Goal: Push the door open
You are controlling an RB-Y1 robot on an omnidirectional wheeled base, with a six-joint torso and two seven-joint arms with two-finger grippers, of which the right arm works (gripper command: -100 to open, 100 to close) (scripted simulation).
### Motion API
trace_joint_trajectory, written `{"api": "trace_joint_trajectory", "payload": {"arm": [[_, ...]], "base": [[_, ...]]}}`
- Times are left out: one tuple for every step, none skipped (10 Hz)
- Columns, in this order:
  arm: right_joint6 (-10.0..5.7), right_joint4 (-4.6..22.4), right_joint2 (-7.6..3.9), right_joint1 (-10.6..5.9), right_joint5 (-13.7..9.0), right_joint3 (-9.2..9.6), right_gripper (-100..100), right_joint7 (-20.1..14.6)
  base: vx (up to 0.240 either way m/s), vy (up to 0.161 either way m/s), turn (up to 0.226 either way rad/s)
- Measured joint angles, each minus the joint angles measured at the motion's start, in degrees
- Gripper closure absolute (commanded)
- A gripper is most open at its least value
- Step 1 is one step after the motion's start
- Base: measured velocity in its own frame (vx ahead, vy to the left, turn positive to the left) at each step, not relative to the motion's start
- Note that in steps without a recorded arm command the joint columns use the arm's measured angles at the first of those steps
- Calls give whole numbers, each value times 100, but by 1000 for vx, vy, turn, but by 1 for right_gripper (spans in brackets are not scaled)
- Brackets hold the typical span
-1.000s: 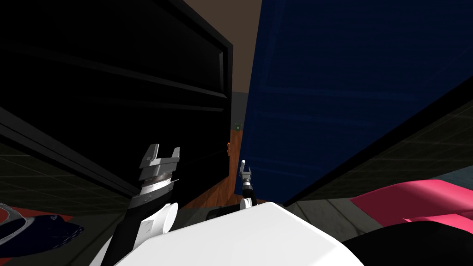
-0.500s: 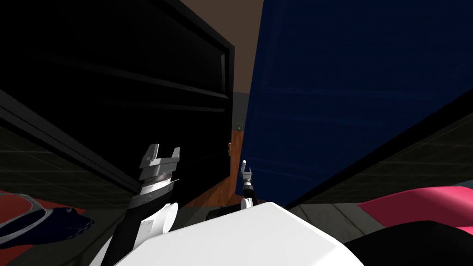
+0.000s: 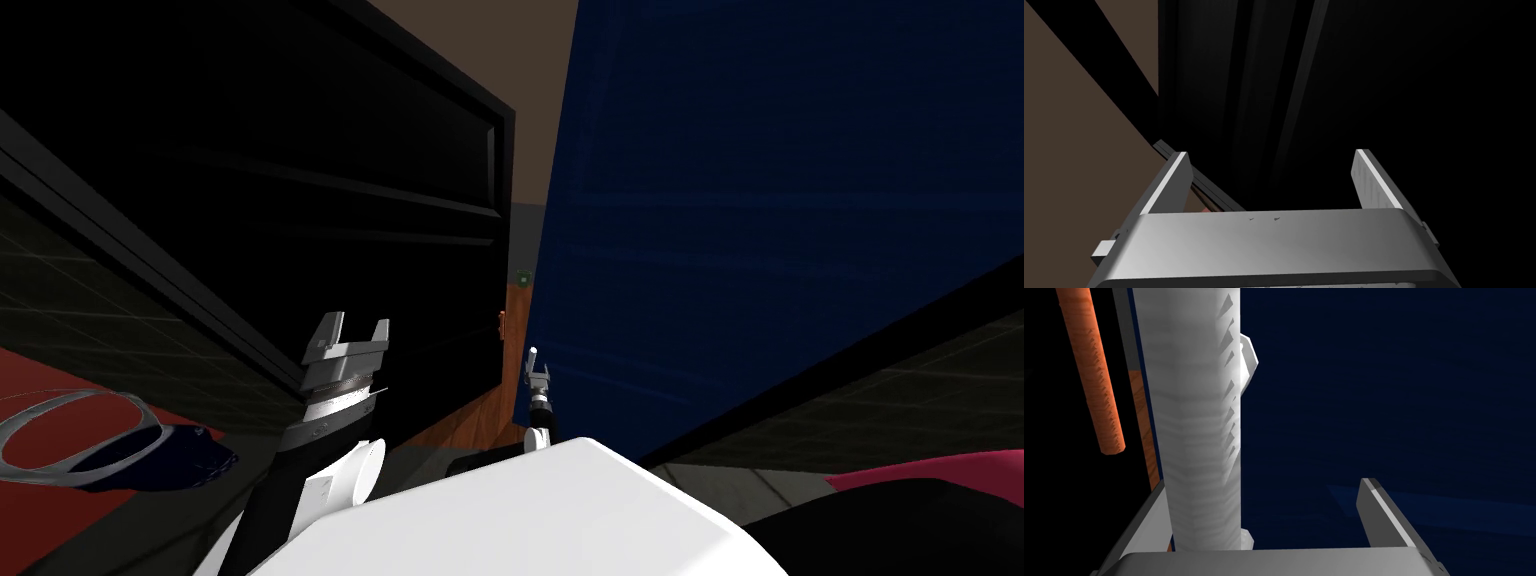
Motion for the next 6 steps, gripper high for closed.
{"api": "trace_joint_trajectory", "payload": {"arm": [[71,-166,-14,89,-35,-55,100,59],[54,-129,10,71,-56,-114,100,90],[-47,53,43,-9,-81,-197,100,55],[-7,-32,36,22,-120,-258,100,97],[44,-147,22,85,-168,-346,100,158],[1,-71,-3,65,-215,-449,100,112]], "base": [[26,-20,89],[44,-25,177],[28,-16,79],[31,-1,122],[43,-1,194],[23,-4,89]]}}
